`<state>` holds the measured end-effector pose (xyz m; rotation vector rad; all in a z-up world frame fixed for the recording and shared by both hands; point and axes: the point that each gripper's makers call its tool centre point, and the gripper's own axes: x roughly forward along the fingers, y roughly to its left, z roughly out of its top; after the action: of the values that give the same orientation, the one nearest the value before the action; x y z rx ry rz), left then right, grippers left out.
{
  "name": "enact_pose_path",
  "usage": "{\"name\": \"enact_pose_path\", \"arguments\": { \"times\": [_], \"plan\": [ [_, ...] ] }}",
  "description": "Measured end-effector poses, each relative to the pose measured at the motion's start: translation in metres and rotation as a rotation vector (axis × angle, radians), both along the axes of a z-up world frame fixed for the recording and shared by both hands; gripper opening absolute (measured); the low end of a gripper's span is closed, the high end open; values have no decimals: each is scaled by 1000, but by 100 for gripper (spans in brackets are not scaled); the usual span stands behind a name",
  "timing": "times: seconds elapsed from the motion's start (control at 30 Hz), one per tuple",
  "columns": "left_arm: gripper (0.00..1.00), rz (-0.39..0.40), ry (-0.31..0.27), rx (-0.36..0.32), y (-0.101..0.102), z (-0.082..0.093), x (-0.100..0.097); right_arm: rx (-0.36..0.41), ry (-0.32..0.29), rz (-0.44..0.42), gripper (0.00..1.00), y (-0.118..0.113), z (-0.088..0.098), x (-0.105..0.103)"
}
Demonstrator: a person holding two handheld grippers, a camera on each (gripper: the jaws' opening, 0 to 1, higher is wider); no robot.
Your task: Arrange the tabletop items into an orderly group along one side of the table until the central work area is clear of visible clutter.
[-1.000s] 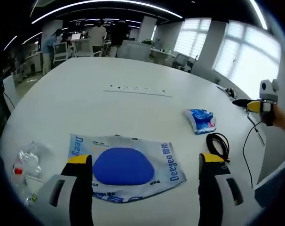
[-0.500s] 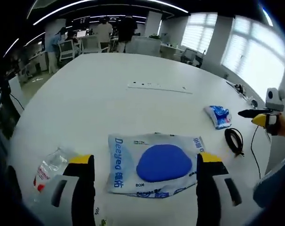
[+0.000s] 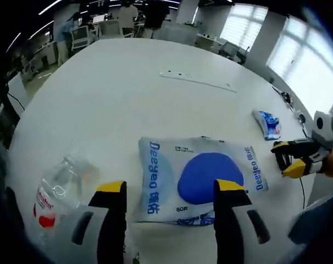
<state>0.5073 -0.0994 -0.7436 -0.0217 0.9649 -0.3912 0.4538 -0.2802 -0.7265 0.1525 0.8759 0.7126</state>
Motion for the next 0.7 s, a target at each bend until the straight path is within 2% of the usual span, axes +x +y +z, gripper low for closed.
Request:
{"name": "enact_pose_path", "arguments": {
  "times": [0.27,0.37,0.53,0.7],
  "plan": [
    [53,4,30,58,2,-11,-1,13,92,-35,42,13,-18,0],
    [52,32,27,50,4,-8,2,2,97,-22,38,14,-23,-3],
    [49,47,34,43,5,-9,4,40,131,-30,23,23,-25,-10],
    [34,70,63,-10,-1,-8,3,61,156,-20,12,34,-31,-16]
  ]
}}
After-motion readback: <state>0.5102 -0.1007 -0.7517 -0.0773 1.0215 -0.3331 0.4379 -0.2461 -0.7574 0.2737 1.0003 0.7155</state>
